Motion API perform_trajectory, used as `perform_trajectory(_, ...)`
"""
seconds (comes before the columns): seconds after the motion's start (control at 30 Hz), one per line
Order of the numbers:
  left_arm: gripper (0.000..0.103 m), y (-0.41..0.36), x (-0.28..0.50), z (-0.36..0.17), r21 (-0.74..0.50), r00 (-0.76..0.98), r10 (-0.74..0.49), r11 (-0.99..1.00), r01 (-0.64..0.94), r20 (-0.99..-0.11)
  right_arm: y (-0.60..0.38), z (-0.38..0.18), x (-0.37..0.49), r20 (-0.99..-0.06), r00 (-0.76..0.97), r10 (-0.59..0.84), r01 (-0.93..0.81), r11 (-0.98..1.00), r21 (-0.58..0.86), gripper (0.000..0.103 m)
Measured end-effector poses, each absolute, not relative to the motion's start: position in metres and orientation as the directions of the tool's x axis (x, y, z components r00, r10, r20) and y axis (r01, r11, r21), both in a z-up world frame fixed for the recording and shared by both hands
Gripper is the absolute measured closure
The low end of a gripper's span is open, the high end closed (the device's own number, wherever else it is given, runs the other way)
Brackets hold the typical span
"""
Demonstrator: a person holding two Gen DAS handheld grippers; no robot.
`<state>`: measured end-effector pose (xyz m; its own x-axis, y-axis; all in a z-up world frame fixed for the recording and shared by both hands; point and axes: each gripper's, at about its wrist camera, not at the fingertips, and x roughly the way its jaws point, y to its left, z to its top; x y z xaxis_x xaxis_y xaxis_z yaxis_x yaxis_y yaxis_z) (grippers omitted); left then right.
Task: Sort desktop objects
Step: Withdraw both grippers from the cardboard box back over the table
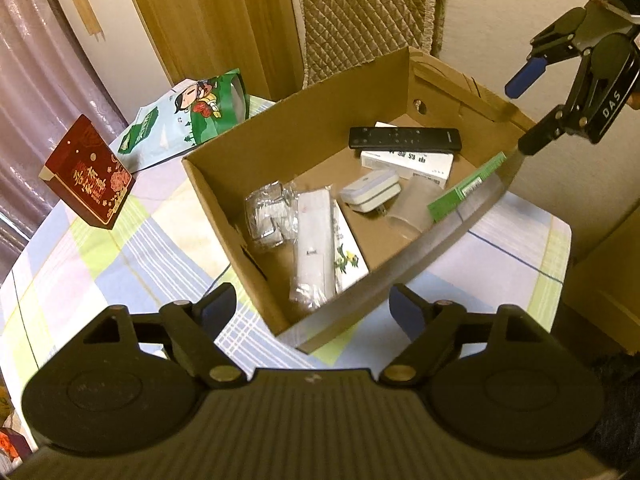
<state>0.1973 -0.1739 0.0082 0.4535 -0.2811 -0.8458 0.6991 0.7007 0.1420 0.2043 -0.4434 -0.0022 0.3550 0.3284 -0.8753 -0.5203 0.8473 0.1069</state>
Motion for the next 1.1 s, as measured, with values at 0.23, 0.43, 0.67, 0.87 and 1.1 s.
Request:
perform_trajectory(0.23, 0.021, -0.156, 0.187, 0.009, 0.135, 0.448, -0.295, 0.691, 0.71, -0.844, -0.438, 0.006, 0.179, -0.848, 0.43, 0.31, -0.442, 0.891, 0.102, 0.014)
perform_trajectory(0.43, 0.021, -0.137, 0.181, 0.009, 0.128, 0.445, -0.302, 0.692, 0.711, -0.843, -0.427, 0.007, 0.159, -0.826, 0.472, 0.309, -0.388, 0.914, 0.12, 0.014)
perform_trajectory(0.67, 0.02, -0.108, 0.173, 0.007, 0.112, 0.441, -0.305, 0.704, 0.701, -0.844, -0.4, -0.002, 0.138, -0.826, 0.474, 0.306, -0.368, 0.921, 0.13, 0.014)
perform_trajectory(0.87, 0.019, -0.073, 0.16, 0.0, 0.092, 0.442, -0.296, 0.737, 0.669, -0.847, -0.361, -0.023, 0.12, -0.825, 0.458, 0.332, -0.367, 0.915, 0.165, 0.014)
perform_trajectory(1.1, 0.018, -0.016, 0.142, -0.011, 0.086, 0.458, -0.247, 0.801, 0.593, -0.854, -0.302, -0.052, 0.106, -0.827, 0.414, 0.381, -0.415, 0.887, 0.201, 0.014)
